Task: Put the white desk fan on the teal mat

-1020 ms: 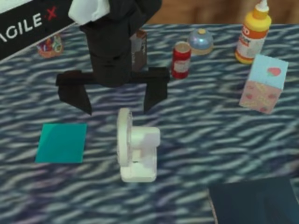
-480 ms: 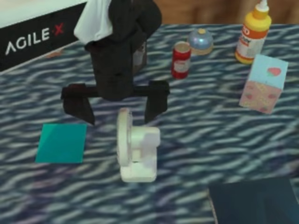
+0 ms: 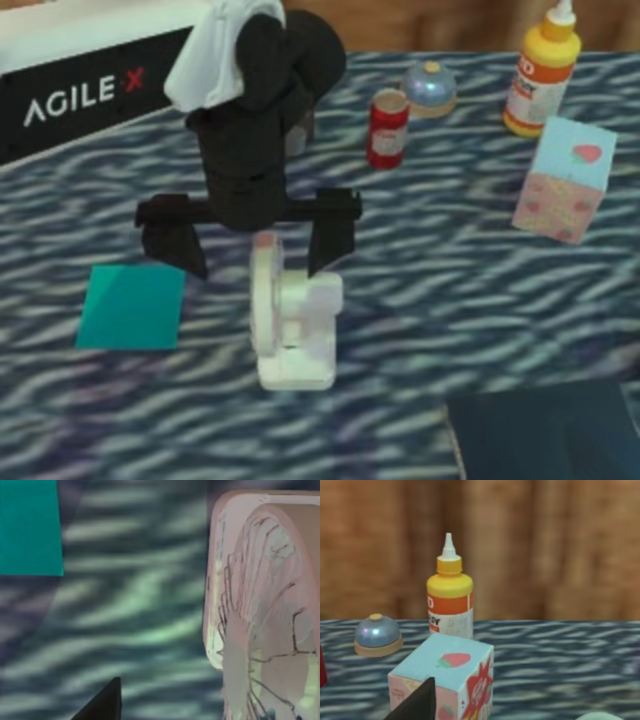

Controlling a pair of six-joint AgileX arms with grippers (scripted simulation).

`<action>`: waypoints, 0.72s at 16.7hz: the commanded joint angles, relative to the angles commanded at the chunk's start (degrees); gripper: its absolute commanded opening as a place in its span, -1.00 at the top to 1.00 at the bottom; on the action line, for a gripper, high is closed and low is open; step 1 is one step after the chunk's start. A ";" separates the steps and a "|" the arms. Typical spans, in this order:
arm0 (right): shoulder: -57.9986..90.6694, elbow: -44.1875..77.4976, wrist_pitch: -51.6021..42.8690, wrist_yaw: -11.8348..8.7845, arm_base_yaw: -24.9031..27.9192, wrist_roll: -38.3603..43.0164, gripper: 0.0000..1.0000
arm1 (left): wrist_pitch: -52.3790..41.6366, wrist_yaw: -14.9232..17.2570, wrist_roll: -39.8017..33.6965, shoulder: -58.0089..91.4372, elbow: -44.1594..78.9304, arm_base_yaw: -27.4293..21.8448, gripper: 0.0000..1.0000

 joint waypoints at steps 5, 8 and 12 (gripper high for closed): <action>0.00 0.00 0.00 0.00 0.00 0.00 -1.00 | 0.00 0.00 0.00 0.00 0.00 0.00 0.06; 0.00 0.00 0.00 0.00 0.00 0.00 -1.00 | 0.00 0.00 0.00 0.00 0.00 0.00 0.51; 0.00 0.00 0.00 0.00 0.00 0.00 -1.00 | 0.00 0.00 0.00 0.00 0.00 0.00 1.00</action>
